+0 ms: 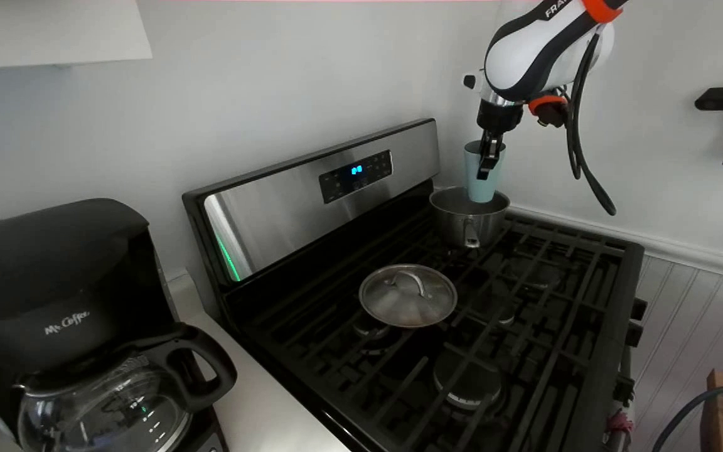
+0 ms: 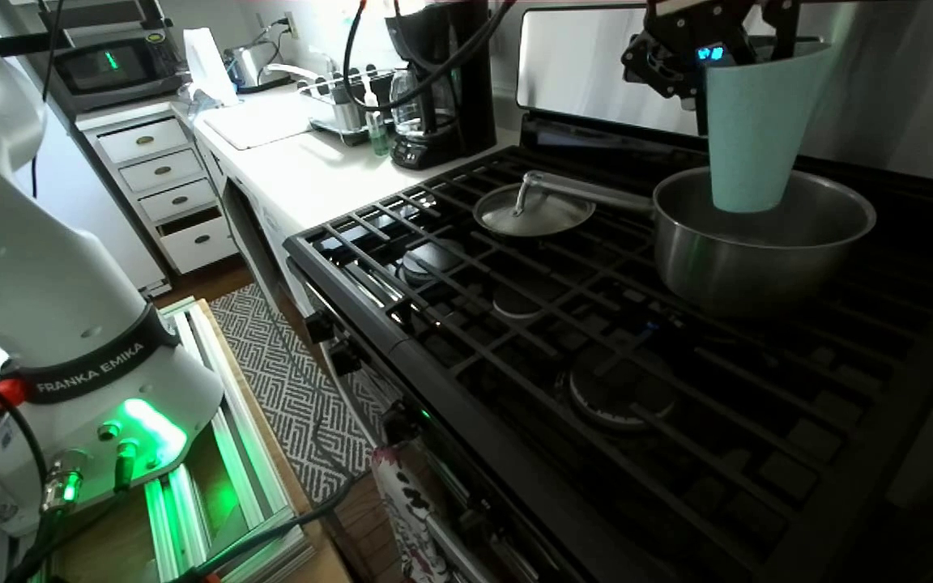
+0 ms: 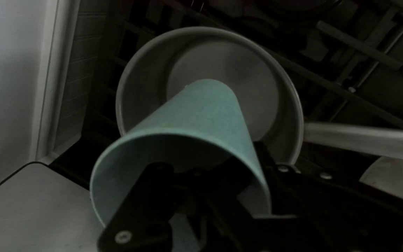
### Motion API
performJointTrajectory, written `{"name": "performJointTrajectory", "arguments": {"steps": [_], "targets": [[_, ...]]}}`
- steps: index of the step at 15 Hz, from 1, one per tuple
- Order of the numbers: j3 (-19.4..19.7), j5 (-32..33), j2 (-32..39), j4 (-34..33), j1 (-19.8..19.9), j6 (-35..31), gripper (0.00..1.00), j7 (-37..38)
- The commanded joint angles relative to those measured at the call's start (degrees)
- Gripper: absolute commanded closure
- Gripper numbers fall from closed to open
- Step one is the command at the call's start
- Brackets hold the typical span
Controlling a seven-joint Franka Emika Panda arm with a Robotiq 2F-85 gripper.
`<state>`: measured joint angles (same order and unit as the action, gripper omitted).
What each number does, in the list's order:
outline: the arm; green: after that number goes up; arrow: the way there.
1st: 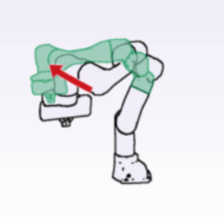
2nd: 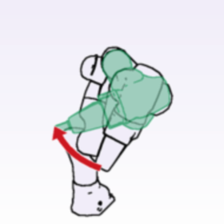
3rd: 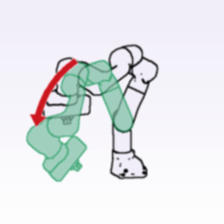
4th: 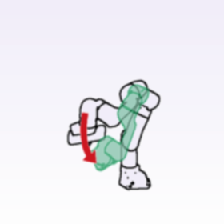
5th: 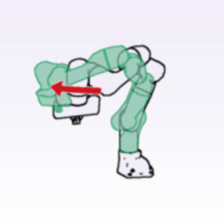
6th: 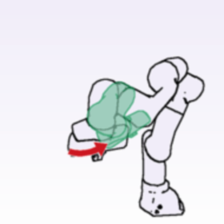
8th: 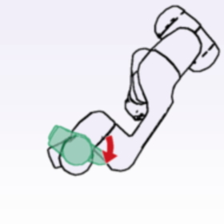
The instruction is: Put the cup in the pot
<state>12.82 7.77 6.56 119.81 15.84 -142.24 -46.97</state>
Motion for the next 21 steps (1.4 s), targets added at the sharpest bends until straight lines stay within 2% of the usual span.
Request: {"name": "performJointTrajectory", "arguments": {"steps": [1,6,13,14,15,21], "targets": [[-1.29,-6.3,4.87,-3.94,1.39,0.42,0.98,-6.2],[-2.55,-10.61,10.16,-8.23,3.1,1.54,0.98,-9.12],[-3.86,-11.43,15.1,-12.9,5.84,4.72,0.98,-9.59],[-4.02,-11.38,15.38,-13.29,6.05,5.31,0.68,-9.49],[-4.1,-11.15,15.75,-13.53,6.18,5.54,0.68,-9.37],[-4.3,-10.54,14.38,-12.75,6.07,4.27,0.27,-8.66]]}}
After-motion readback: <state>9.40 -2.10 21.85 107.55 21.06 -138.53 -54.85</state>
